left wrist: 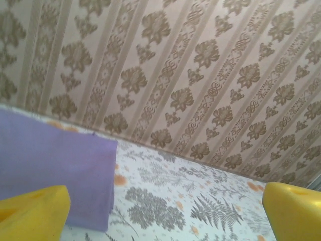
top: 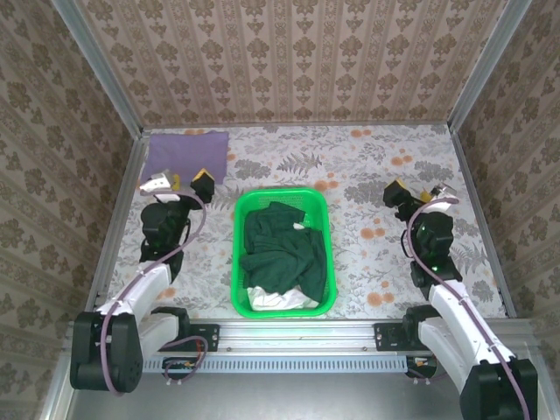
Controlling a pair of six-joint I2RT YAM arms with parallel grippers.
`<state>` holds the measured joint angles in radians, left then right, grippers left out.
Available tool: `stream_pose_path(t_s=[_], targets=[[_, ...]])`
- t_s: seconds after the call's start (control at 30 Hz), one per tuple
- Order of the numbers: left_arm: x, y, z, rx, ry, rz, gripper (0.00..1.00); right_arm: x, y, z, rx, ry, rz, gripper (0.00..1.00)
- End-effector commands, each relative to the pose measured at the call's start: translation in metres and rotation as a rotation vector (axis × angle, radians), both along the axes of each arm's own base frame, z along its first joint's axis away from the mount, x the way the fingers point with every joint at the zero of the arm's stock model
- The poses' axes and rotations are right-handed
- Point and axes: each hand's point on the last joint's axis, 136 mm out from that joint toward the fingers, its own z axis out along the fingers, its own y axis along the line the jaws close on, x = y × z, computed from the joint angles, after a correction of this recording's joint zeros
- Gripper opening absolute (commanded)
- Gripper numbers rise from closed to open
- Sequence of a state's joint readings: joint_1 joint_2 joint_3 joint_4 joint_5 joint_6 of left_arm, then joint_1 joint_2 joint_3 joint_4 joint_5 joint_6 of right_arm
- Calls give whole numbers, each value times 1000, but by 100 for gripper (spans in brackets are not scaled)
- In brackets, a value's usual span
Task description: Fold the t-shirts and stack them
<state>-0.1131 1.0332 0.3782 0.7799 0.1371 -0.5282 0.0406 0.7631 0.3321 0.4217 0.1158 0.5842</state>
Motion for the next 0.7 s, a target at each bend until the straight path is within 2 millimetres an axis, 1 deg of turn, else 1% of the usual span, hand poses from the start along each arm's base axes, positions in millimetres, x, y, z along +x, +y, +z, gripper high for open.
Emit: stream_pose_path(t_s=[0.0, 0.03, 0.1, 0.17, 0.2, 0.23, 0.27, 0.3, 0.33, 0.43, 0.5, 0.53, 0.6, 0.67], targets=[[2, -24, 14, -109, 65, -136, 100, 10, 30, 2, 124, 59, 161, 97], [3, -36, 14, -84, 84, -174, 100, 15, 41, -3, 127, 108, 216, 93], [3, -63, 9, -18, 150, -242, 96, 23, 60, -18, 116, 231, 277, 92], [-3, -99, 0, 82, 254, -348, 92, 28, 76, -42, 95, 397, 315, 90], [-9, -118, -7, 138, 315, -390, 91, 29, 84, -56, 90, 499, 337, 85], [-17, -136, -14, 194, 370, -435, 90, 30, 95, -65, 81, 585, 377, 81], [-25, -153, -18, 242, 408, -485, 89, 28, 107, -72, 70, 653, 422, 78], [-38, -172, -27, 309, 455, -542, 89, 26, 121, -80, 50, 720, 473, 77], [-50, -186, -36, 385, 508, -577, 89, 22, 135, -85, 19, 773, 523, 77], [-86, -212, -68, 589, 657, -664, 88, 10, 160, -103, -56, 895, 595, 76], [-108, -224, -89, 682, 739, -725, 87, 3, 169, -109, -96, 929, 625, 76], [-119, -229, -100, 725, 776, -758, 86, 1, 170, -111, -109, 939, 626, 76], [-134, -239, -115, 780, 815, -804, 84, -2, 171, -115, -115, 953, 622, 76], [-141, -246, -124, 803, 838, -826, 79, -4, 170, -118, -121, 966, 612, 74]])
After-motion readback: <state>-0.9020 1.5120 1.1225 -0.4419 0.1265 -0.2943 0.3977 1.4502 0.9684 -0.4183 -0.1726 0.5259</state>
